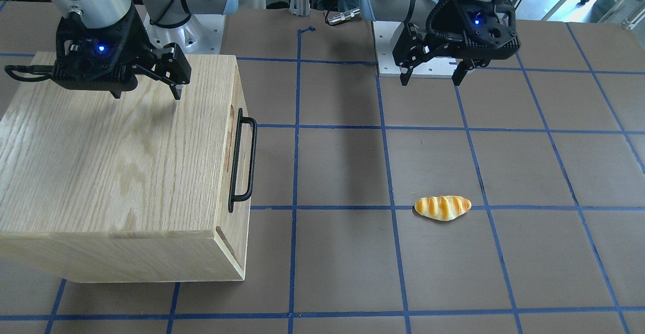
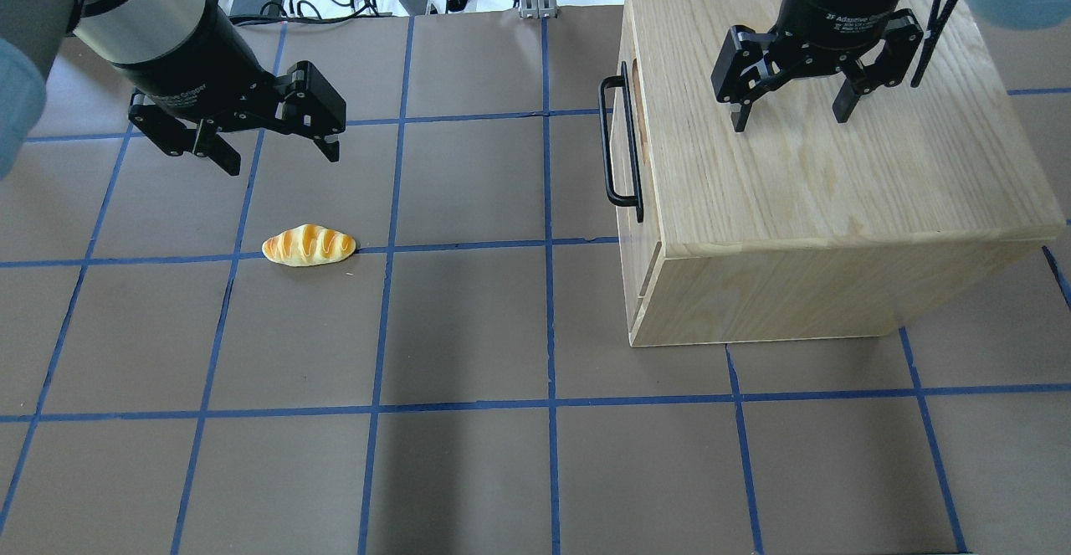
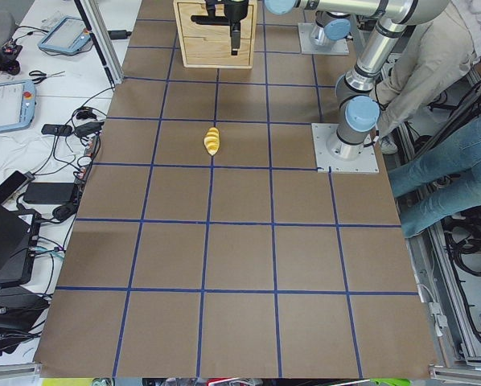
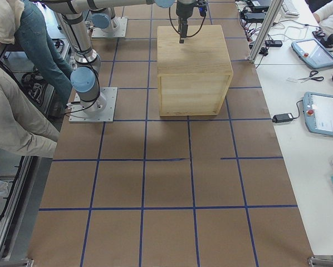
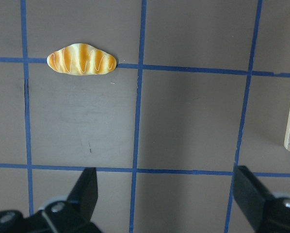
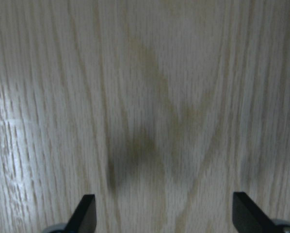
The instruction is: Open upper drawer
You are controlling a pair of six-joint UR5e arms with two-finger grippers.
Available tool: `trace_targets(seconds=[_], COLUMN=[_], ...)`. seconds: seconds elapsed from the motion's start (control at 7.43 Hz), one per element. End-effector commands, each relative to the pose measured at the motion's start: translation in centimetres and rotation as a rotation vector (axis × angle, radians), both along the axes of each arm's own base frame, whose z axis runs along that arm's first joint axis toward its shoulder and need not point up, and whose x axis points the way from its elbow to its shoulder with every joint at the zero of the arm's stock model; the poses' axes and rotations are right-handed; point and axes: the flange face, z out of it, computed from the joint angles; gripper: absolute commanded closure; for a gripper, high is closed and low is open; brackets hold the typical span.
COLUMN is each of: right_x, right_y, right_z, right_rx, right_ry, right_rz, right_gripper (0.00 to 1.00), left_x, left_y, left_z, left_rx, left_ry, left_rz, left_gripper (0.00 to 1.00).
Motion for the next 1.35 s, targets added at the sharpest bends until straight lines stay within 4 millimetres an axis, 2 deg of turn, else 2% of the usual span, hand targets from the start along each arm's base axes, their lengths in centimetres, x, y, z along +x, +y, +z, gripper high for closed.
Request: trace_targets(seconds=[0.0, 0.54, 0.94, 1.08, 1.21], right_x=[0.0, 0.0, 0.0, 0.0, 0.0], right_y=[0.0, 0.0, 0.0, 0.0, 0.0], right_z=[0.0, 0.0, 0.0, 0.0, 0.0], right_rx=[-0.001, 0.001, -0.001, -0.001, -0.001], right_ry=[0.000, 0.000, 0.000, 0.000, 0.000], right_rz=[0.000, 0.000, 0.002, 0.000, 0.000], right_gripper=[0.00, 0.00, 0.00, 0.00, 0.00], left_x=[-0.1, -0.1, -0.1, -0.4, -1.8], left_y=[0.3, 0.4, 0.2, -0.3, -0.6], left_z=[-0.2, 0.1, -0.5, -0.9, -1.7], left_rx=[0.002, -0.002, 0.011, 0.024, 0.036], left_ry=[0.000, -0.001, -0.002, 0.000, 0.005], left_rz=[-0.003, -0.005, -0.005, -0.009, -0.032], left_gripper=[0.00, 0.00, 0.00, 0.00, 0.00])
